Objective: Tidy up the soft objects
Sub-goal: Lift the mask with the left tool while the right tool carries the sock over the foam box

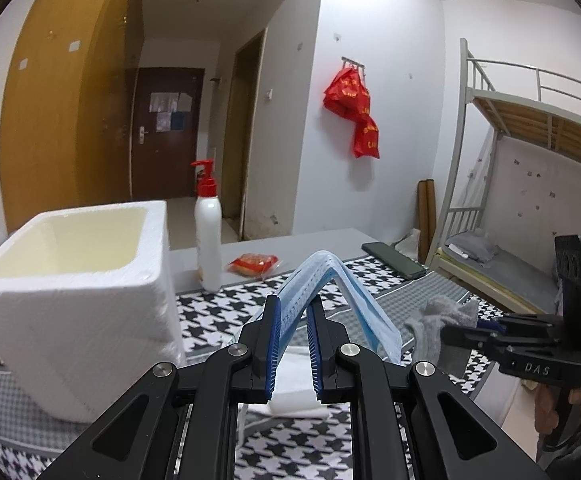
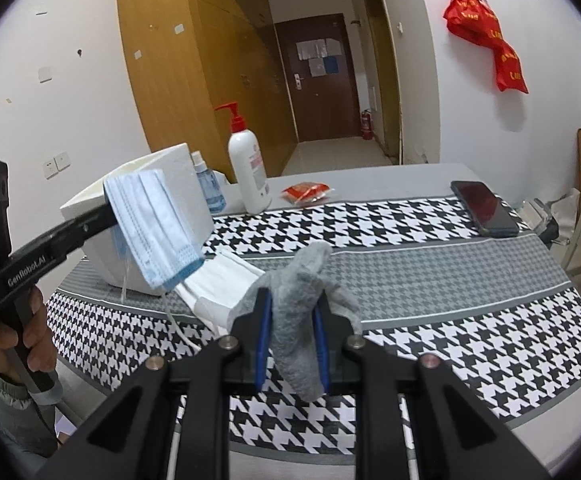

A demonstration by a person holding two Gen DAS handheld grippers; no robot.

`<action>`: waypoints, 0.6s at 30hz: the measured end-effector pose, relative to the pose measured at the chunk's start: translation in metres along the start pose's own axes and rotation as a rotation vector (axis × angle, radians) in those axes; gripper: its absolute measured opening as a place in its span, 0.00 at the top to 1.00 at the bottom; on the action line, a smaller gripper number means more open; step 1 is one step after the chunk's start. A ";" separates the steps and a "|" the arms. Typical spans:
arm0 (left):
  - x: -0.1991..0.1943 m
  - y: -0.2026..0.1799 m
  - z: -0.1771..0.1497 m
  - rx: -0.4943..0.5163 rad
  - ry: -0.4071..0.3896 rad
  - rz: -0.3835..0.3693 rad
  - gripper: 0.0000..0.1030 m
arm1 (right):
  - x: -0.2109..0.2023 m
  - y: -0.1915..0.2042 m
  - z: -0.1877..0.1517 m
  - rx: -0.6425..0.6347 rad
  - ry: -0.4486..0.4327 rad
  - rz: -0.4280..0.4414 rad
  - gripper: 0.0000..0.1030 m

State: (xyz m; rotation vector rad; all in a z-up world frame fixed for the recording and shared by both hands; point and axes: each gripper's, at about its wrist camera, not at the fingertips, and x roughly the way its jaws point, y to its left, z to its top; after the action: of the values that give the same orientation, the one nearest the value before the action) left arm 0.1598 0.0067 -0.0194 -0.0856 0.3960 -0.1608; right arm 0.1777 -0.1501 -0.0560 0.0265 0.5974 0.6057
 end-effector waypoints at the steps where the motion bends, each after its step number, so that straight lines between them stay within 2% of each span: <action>1: -0.001 0.001 -0.001 -0.004 0.004 0.008 0.86 | 0.000 0.001 0.000 -0.004 -0.002 0.005 0.77; 18: -0.037 0.017 -0.012 -0.030 0.007 0.145 0.86 | 0.003 0.039 0.006 -0.089 -0.016 0.114 0.77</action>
State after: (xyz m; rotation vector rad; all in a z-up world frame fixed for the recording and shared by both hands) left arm 0.1241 0.0295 -0.0187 -0.0858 0.4100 -0.0116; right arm 0.1620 -0.1151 -0.0452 -0.0180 0.5555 0.7415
